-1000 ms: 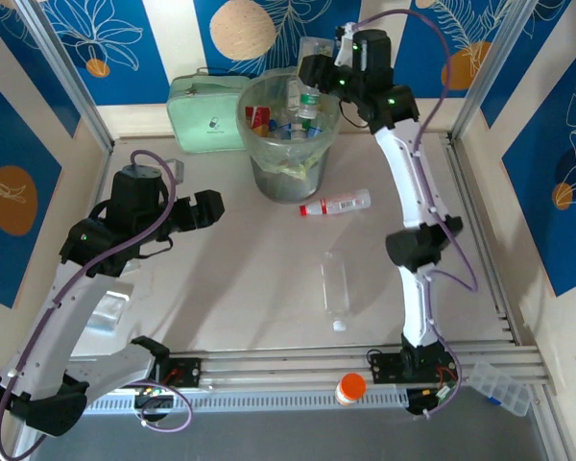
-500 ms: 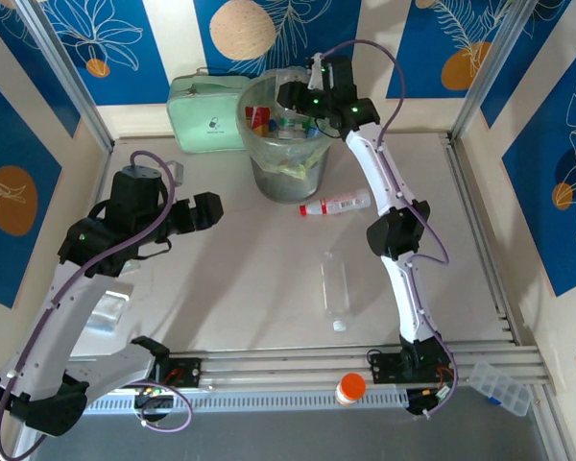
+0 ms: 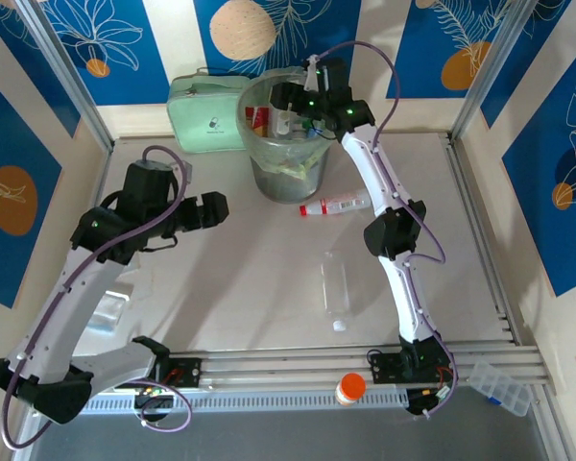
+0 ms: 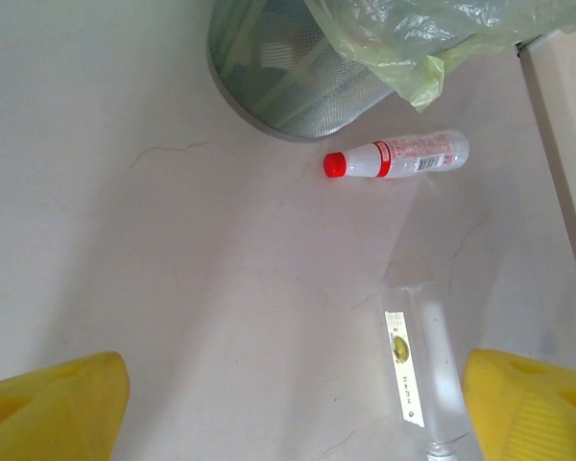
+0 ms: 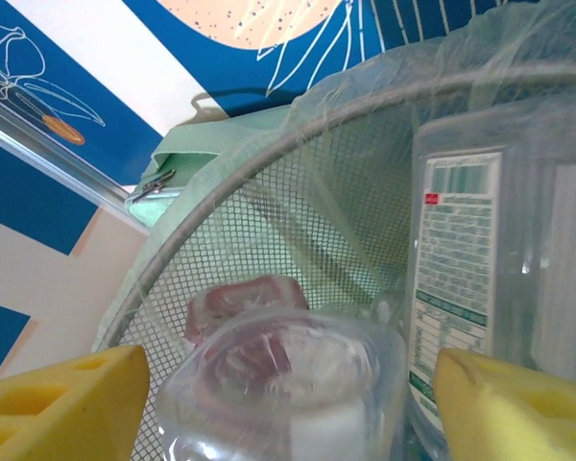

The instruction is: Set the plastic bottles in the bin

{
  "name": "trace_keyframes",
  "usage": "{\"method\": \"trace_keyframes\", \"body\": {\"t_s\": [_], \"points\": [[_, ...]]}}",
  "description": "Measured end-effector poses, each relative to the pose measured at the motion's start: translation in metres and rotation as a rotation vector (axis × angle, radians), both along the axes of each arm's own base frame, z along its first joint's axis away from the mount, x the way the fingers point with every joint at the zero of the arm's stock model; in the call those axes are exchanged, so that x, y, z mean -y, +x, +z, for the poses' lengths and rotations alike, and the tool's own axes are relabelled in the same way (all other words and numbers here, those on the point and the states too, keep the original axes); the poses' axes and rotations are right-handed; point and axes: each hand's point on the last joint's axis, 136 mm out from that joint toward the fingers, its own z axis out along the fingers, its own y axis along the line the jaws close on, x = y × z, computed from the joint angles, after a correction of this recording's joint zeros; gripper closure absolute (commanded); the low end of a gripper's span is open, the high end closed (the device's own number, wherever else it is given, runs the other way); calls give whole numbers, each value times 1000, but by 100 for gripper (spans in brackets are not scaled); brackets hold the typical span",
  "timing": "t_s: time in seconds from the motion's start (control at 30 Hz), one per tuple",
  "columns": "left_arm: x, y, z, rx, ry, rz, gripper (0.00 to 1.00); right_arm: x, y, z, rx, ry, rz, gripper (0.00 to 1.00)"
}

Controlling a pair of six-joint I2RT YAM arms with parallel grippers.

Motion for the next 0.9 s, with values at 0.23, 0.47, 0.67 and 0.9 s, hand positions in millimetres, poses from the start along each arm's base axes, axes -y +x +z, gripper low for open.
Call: {"method": "trace_keyframes", "body": {"t_s": [0.23, 0.47, 0.67, 0.9], "points": [[7, 1, 11, 15, -21, -32, 12, 17, -7, 32, 51, -1, -20, 27], [28, 8, 3, -20, -4, -97, 12, 48, -62, 121, 144, 3, -62, 29], [71, 2, -16, -68, 24, -217, 12, 84, -139, 157, 120, -55, -164, 27], [128, -2, -58, -163, 92, -341, 12, 116, -222, 95, -76, -176, -208, 27]]}}
